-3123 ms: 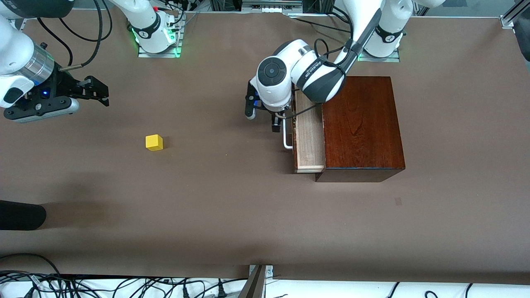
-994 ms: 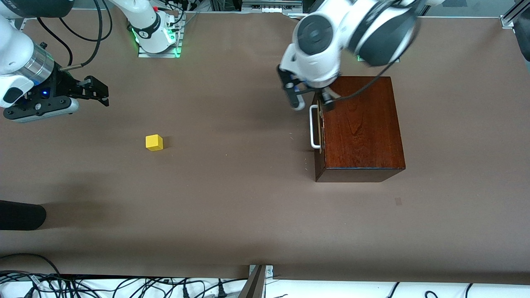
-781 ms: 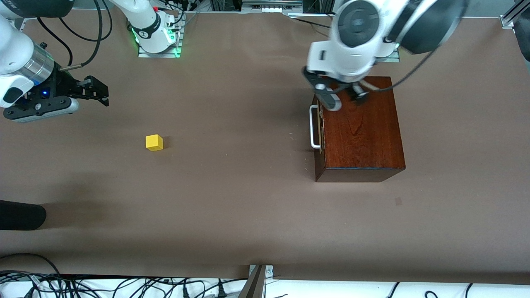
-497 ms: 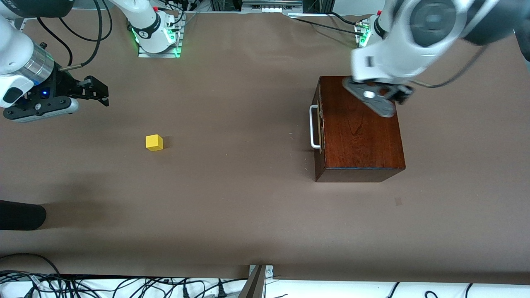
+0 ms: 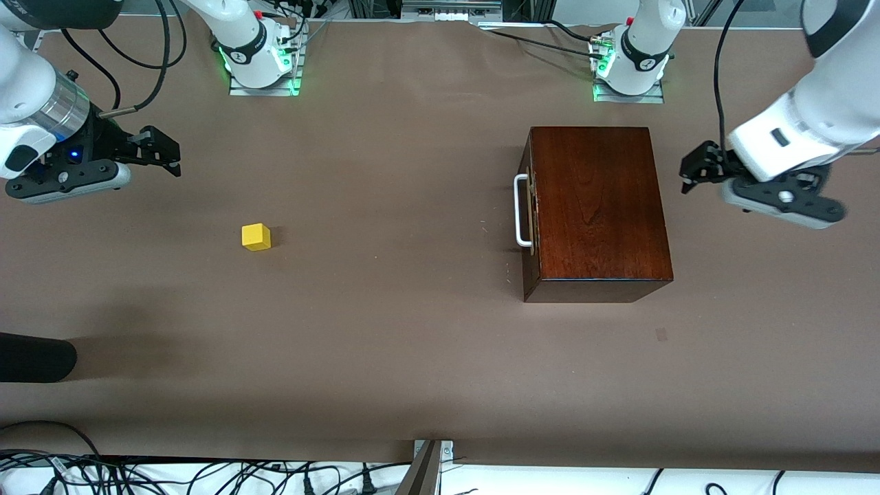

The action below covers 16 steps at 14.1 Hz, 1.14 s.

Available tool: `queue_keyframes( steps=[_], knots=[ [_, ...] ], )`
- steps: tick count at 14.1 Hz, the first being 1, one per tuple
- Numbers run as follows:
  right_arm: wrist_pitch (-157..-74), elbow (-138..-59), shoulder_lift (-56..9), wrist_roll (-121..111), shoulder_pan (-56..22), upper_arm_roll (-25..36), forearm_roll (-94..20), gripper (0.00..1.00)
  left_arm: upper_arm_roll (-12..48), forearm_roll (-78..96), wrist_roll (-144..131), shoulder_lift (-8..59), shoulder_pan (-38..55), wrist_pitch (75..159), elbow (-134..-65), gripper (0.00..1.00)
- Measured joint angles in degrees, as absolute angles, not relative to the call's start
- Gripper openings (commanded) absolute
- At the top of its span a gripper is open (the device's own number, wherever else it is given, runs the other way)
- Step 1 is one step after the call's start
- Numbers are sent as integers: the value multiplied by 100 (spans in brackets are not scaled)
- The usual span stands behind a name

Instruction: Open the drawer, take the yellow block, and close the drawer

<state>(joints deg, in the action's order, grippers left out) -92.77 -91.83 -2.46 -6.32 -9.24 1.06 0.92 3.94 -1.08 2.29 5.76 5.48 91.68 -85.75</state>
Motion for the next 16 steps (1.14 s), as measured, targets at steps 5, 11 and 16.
queue_keyframes(
  steps=[5,11,16],
  knots=[
    [-9277,-9183,-246,-631,-924,106,92,100,145,-34,-100,74,340,9271,-9279,100],
    [-9277,-9183,-246,-631,-924,106,92,100,135,22,-104,55,293,9193,-9414,100],
    [-9277,-9183,-246,-631,-924,106,92,100,141,22,-104,55,293,9180,-9414,100]
  ],
)
